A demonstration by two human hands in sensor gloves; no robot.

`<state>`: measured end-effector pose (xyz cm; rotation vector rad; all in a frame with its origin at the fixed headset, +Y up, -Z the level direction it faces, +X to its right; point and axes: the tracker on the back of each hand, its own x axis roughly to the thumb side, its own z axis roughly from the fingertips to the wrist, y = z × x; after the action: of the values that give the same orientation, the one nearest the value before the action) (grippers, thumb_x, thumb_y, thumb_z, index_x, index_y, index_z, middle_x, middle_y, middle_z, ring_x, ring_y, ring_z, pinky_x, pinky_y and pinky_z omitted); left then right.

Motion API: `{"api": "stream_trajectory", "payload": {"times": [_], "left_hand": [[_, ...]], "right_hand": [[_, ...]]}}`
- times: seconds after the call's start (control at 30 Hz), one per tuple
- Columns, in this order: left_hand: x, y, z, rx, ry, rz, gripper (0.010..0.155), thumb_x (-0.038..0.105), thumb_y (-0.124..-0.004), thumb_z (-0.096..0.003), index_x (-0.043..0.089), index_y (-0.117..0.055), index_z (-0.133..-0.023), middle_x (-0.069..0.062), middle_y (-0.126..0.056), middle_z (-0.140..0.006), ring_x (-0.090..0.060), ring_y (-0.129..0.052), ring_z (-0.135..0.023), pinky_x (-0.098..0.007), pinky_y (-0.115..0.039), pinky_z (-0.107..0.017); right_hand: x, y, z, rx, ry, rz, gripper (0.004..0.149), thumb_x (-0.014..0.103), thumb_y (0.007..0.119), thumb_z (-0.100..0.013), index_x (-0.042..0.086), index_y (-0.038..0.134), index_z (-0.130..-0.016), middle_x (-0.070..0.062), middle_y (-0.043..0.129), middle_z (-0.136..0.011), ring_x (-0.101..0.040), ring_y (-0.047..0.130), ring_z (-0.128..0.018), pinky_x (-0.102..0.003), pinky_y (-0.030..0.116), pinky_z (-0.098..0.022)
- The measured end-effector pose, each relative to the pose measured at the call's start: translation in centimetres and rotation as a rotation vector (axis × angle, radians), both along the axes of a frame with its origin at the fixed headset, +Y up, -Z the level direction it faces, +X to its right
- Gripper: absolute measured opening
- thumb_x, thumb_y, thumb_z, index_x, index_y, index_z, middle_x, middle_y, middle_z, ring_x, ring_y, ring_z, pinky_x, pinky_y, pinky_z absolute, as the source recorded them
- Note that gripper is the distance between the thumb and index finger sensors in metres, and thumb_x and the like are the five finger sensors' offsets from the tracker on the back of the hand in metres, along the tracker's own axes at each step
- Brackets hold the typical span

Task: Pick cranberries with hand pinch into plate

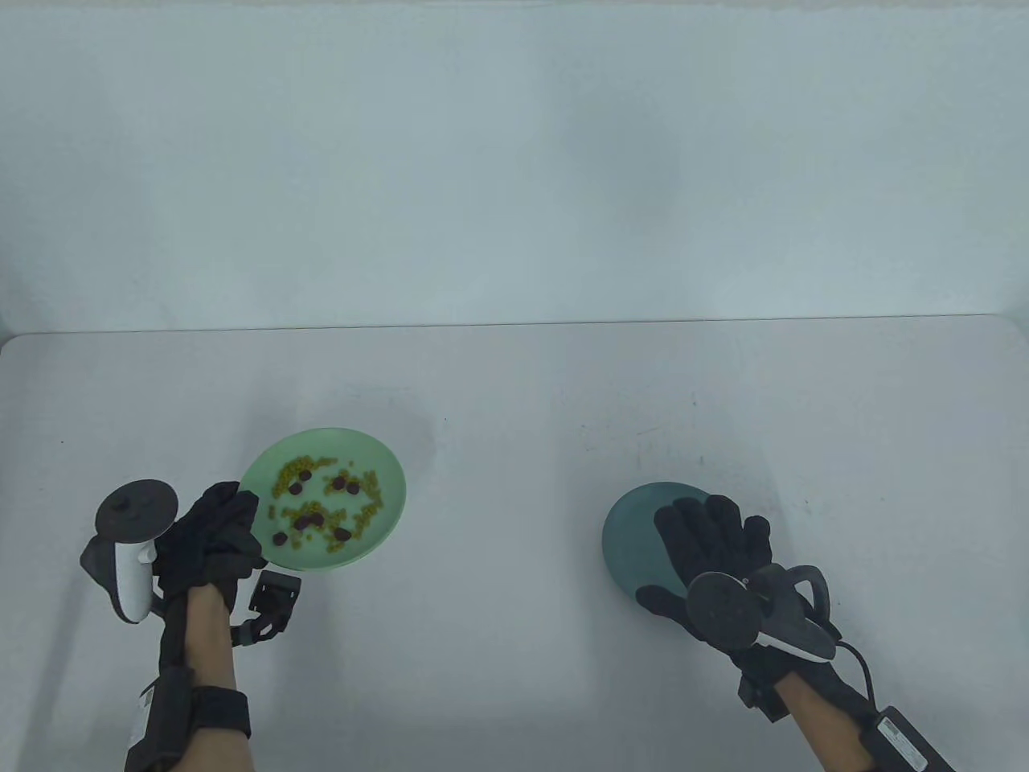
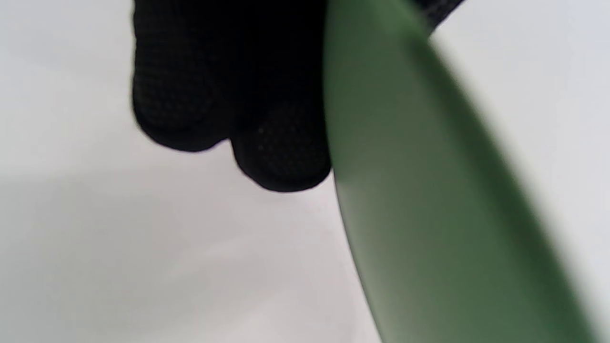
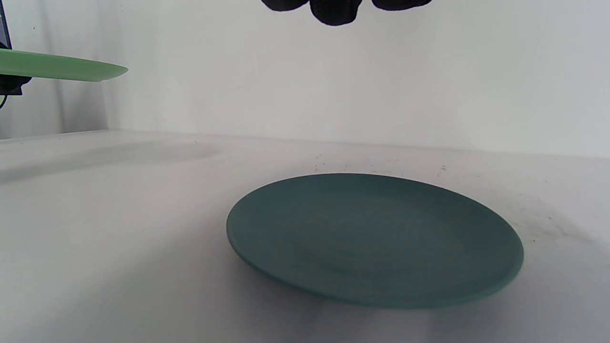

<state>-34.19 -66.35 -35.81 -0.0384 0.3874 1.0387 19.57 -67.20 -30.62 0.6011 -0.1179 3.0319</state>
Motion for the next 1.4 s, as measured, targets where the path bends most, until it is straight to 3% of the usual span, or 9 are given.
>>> {"api": "stream_trajectory", "payload": {"times": [0.33, 0.77, 1.07, 1.4], "left_hand": [[6.5, 0.9, -0.2, 0.038, -0.174, 0.017, 0.05, 0.026, -0.068, -0.06, 0.001, -0.063, -0.103, -0.014, -0.089, -0.082, -0.019, -0.108, -0.045, -0.033, -0.094, -0.038], [13.2, -1.2, 0.3, 0.015, -0.32, 0.096, 0.053, 0.025, -0.067, -0.0604, 0.0, -0.056, -0.106, -0.015, -0.085, -0.087, -0.02, -0.108, -0.051, -0.034, -0.095, -0.042], [14.9, -3.8, 0.3, -0.013, -0.354, 0.125, 0.055, 0.025, -0.065, -0.0606, 0.0, -0.052, -0.107, -0.015, -0.082, -0.089, -0.019, -0.108, -0.056, -0.033, -0.095, -0.045], [14.9, -4.2, 0.3, -0.023, -0.36, 0.15, 0.055, 0.025, -0.065, -0.0607, 0.0, -0.051, -0.108, -0.015, -0.081, -0.09, -0.019, -0.108, -0.057, -0.033, -0.095, -0.046]], "right_hand": [[0.0, -0.1, 0.0, -0.003, 0.003, -0.002, 0.091, 0.071, 0.046, -0.051, 0.013, 0.034, -0.119, -0.019, 0.04, -0.125, -0.056, 0.04, -0.111, -0.075, 0.038, -0.072], [0.0, -0.2, 0.0, -0.011, 0.005, -0.002, 0.091, 0.071, 0.046, -0.051, 0.013, 0.034, -0.119, -0.02, 0.04, -0.124, -0.056, 0.041, -0.111, -0.075, 0.038, -0.072], [0.0, -0.2, 0.0, -0.02, 0.001, 0.005, 0.091, 0.071, 0.047, -0.051, 0.013, 0.034, -0.119, -0.019, 0.04, -0.124, -0.056, 0.041, -0.111, -0.075, 0.038, -0.072], [0.1, -0.1, -0.2, -0.018, -0.014, 0.017, 0.091, 0.071, 0.046, -0.051, 0.013, 0.034, -0.119, -0.019, 0.04, -0.124, -0.056, 0.041, -0.111, -0.075, 0.038, -0.072]]}}
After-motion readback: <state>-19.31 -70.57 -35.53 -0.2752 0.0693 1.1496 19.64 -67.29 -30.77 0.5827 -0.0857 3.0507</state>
